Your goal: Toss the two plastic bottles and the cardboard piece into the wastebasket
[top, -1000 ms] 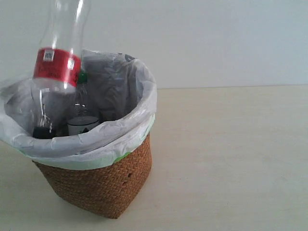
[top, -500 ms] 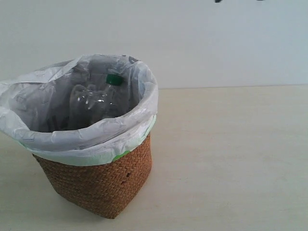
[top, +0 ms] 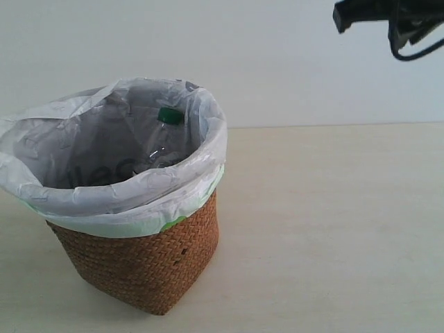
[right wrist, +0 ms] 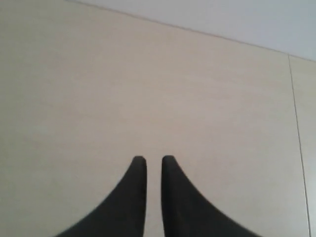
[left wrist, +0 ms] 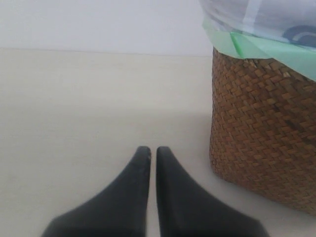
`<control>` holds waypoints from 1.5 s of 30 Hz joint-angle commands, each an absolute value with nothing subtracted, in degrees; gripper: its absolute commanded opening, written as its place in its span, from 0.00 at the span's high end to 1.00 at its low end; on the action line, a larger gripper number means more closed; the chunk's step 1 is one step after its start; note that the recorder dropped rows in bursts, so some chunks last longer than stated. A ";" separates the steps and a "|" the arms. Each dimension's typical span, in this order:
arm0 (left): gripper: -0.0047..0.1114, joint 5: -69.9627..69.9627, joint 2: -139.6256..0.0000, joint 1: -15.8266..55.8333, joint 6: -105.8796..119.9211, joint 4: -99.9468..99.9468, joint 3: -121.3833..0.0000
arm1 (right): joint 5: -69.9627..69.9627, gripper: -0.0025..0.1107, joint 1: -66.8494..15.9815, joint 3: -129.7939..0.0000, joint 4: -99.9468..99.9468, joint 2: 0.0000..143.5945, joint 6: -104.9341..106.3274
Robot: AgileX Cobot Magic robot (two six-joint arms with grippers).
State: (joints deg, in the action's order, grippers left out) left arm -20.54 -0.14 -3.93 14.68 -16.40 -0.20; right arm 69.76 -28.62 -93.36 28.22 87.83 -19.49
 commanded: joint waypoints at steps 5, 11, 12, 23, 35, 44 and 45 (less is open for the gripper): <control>0.93 -20.58 0.00 -4.09 14.95 -16.08 0.00 | 60.69 0.98 -28.56 -79.86 26.57 78.53 -21.49; 0.93 -20.58 0.00 -4.09 14.95 -16.08 0.00 | 40.48 0.98 -28.56 -63.83 22.80 63.46 -22.73; 0.93 -20.58 0.00 -4.09 14.95 -16.08 0.00 | 36.35 0.98 -28.56 -60.41 22.80 60.30 -23.59; 0.93 -20.58 0.00 -4.09 14.95 -16.08 0.00 | 11.06 0.98 -28.56 -34.12 22.59 33.72 -28.96; 0.93 -20.58 0.00 -4.09 14.95 -16.08 0.00 | 25.31 0.98 -28.56 -33.24 19.56 27.81 -35.76; 0.93 -20.58 0.00 -4.09 14.95 -16.08 0.00 | 25.17 0.98 -28.56 -33.24 19.56 27.81 -35.76; 0.93 -20.58 0.00 -4.09 14.95 -16.08 0.00 | 25.16 0.98 -28.56 -33.24 19.56 27.81 -35.59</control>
